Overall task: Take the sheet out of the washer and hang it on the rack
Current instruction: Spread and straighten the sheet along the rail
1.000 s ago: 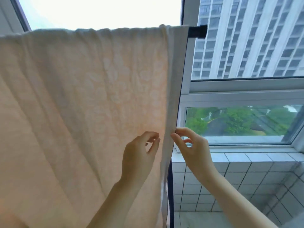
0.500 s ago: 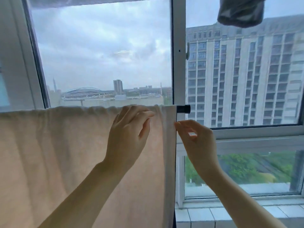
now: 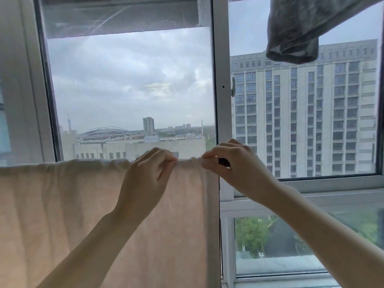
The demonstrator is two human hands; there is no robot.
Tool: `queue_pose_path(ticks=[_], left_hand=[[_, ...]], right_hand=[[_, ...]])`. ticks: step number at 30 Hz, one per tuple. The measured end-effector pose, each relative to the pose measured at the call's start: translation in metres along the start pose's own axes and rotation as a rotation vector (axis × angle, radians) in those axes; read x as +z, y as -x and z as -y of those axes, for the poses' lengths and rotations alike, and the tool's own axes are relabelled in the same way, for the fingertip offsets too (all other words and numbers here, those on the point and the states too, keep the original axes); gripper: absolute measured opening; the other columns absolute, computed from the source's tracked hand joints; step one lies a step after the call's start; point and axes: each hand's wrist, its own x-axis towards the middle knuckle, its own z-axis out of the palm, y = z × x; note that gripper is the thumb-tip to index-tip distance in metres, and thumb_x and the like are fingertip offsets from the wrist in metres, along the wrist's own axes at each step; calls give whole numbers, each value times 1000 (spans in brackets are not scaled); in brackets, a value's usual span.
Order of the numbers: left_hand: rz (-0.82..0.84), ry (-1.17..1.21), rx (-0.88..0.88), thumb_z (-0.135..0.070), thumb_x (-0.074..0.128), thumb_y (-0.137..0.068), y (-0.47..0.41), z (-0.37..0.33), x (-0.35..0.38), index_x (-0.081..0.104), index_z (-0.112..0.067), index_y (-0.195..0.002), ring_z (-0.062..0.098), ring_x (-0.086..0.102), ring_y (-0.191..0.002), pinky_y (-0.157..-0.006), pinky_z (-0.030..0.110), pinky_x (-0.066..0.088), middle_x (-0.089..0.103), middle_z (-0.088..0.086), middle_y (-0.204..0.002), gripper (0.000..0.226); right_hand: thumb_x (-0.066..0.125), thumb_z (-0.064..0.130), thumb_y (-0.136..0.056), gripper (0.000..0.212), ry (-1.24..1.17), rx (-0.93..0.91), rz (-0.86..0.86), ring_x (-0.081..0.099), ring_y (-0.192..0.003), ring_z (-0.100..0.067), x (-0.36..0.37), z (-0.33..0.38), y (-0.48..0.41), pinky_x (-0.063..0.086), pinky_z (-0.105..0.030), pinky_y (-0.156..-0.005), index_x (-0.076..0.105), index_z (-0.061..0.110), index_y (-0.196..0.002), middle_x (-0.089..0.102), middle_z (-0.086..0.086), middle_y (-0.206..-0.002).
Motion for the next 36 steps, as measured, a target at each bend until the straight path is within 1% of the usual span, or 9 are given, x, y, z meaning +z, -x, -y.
queue_pose_path(ticks=[6,10,13,17,22,25,28,34,36], left_hand=[[-41,-16,-111,-23,61,-91,-12,-6,-3,62,-26,-83,-8,57,-76,-62,10,39,60,-20,-77,9],[-121,48,-196,-19,64,-90,-41,-11,-6,65,-22,-82,-3,55,-68,-59,5,34,56,-22,-66,8],[23,43,-228,-20,66,-88,-54,-16,0,65,-27,-79,-2,58,-70,-67,19,42,61,-23,-70,12],[270,21,-221,-26,61,-91,-40,-14,9,71,-25,-84,4,66,-85,-84,34,53,70,-17,-83,12],[187,24,-203,-27,63,-89,-31,5,-6,69,-31,-80,-8,61,-84,-73,19,51,67,-23,-79,11],[157,-76,-198,-27,62,-89,-24,23,-25,69,-30,-82,-8,60,-83,-66,10,44,65,-21,-80,11],[142,-158,-235,-27,62,-90,-14,45,-51,69,-28,-83,-6,61,-79,-68,15,45,66,-17,-83,10],[167,-228,-386,-38,64,-87,4,83,-101,72,-32,-94,-2,64,-91,-83,27,51,69,-24,-91,12],[172,-174,-400,-42,68,-85,6,88,-110,74,-29,-99,-3,64,-92,-85,25,50,70,-22,-94,20]], right_hand=[[56,29,-95,19,57,-26,-96,55,-90,-12,-2,2,-15,47,-34,-79,73,22,-92,71,10,-86],[56,27,-94,18,5,80,-208,56,-70,-4,-19,-7,-33,45,-23,-66,73,21,-91,64,13,-73],[61,26,-91,14,-89,169,-94,59,-68,7,-22,-13,-32,43,-8,-64,74,24,-86,69,15,-73],[64,26,-91,13,-96,202,79,60,-72,10,-15,-18,-16,47,-13,-68,75,24,-86,69,15,-76],[58,24,-94,16,-74,152,67,58,-51,8,-13,-8,-10,50,-12,-54,73,21,-90,73,5,-85],[53,32,-96,23,91,102,110,64,-64,-6,-6,11,-21,58,-32,-65,70,19,-87,71,2,-82],[49,41,-96,29,171,14,146,61,-63,-7,8,35,-34,55,-30,-60,67,21,-86,66,7,-73],[54,43,-94,30,46,-72,241,68,-88,-15,40,69,-56,58,-38,-75,61,26,-118,71,5,-101],[57,40,-94,29,10,-71,276,68,-90,-16,48,75,-62,57,-40,-79,63,24,-117,72,3,-103]])
